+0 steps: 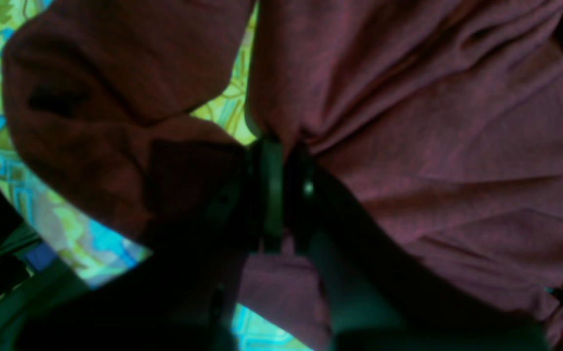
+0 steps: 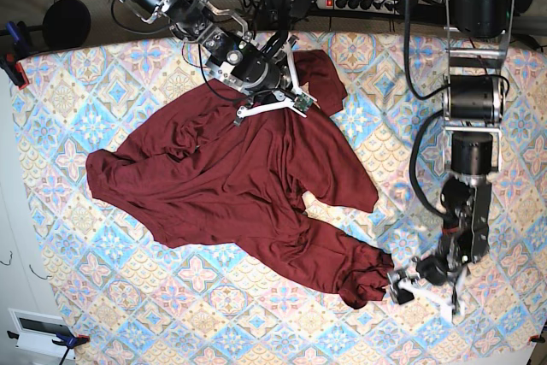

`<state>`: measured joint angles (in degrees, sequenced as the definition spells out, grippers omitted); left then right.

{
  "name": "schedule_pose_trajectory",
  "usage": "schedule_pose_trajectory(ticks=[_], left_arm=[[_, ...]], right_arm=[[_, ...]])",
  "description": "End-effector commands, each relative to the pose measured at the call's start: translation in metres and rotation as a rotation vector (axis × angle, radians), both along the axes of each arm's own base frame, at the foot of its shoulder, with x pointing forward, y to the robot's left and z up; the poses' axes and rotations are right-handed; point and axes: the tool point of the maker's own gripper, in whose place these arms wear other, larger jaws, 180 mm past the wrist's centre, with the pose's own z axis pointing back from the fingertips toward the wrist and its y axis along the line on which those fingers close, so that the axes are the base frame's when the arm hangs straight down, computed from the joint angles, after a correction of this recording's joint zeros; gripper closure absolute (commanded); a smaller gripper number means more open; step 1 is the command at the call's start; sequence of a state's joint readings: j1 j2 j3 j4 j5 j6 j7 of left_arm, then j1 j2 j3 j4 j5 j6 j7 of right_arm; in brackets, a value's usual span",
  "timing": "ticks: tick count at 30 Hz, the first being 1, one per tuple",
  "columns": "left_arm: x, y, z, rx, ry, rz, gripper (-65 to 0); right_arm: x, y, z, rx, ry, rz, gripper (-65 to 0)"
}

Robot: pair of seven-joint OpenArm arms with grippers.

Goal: Layout the t-shirt on the table in an organized manner, then fold the t-shirt properly
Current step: 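Pull the shirt edges outward with both grippers to spread it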

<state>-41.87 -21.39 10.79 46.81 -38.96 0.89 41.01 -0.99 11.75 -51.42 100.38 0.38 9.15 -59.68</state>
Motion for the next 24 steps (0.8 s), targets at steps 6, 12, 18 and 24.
schedule_pose_trajectory(ticks=[6, 12, 18, 24], left_arm=[[-0.041, -0.049, -0.006, -0.171, -0.008, -0.126, -49.1], [-0.071, -0.072, -0.045, -0.208, 0.086, -0.156, -48.0], [-0.086, -0.064, -0.073, -0.161, 0.152, -0.146, -48.0], [-0.092, -0.066, -0.099, -0.068, 0.212, -0.153, -46.6]], right_arm=[[0.007, 0.004, 0.006, 0.021, -0.022, -0.002, -0.7], [0.005, -0.002, -0.006, -0.008, 0.003, -0.009, -0.7], [0.017, -0.001, 0.001, -0.005, -0.025, -0.009, -0.7], [0.027, -0.001, 0.007, -0.005, -0.05, -0.007, -0.7]])
